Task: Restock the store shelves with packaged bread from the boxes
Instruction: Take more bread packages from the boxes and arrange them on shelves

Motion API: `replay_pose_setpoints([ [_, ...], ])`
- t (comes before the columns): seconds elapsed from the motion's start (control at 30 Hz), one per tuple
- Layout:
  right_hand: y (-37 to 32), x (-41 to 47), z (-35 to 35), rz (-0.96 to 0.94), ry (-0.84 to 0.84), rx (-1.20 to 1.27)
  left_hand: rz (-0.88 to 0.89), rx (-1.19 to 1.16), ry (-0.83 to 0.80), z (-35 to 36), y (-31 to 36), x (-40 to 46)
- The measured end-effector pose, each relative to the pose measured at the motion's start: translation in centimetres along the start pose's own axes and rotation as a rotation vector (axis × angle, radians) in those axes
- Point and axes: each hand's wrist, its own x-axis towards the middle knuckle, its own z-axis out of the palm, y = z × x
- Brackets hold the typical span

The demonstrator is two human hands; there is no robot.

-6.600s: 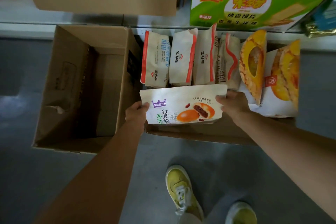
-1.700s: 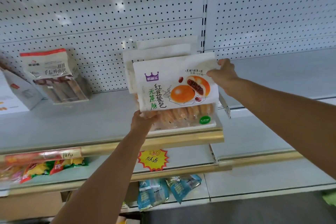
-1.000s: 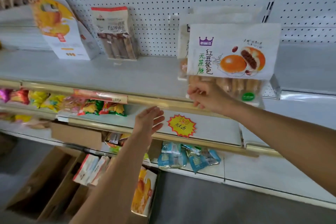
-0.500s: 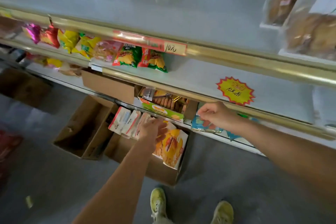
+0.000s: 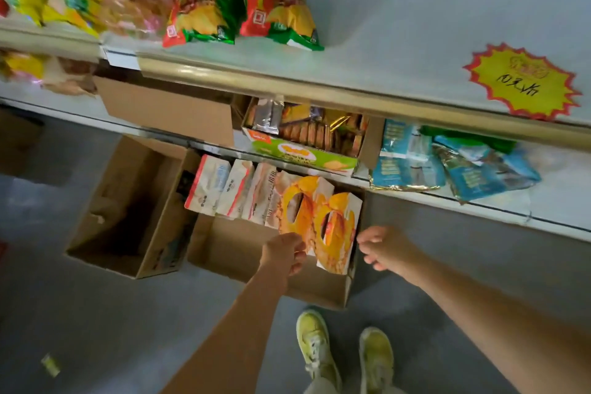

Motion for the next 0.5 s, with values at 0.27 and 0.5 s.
replay_pose_setpoints([
  [0.27,5.4,12.2,6.7,-0.090,-0.024,-0.147,0.136,0.242,-0.062,4.1,-2.4,13.2],
  [0.5,8.6,18.9,9.7,-0.074,-0.129,-0.221,0.171,0.286,0.005,7.0,-3.6,20.2],
])
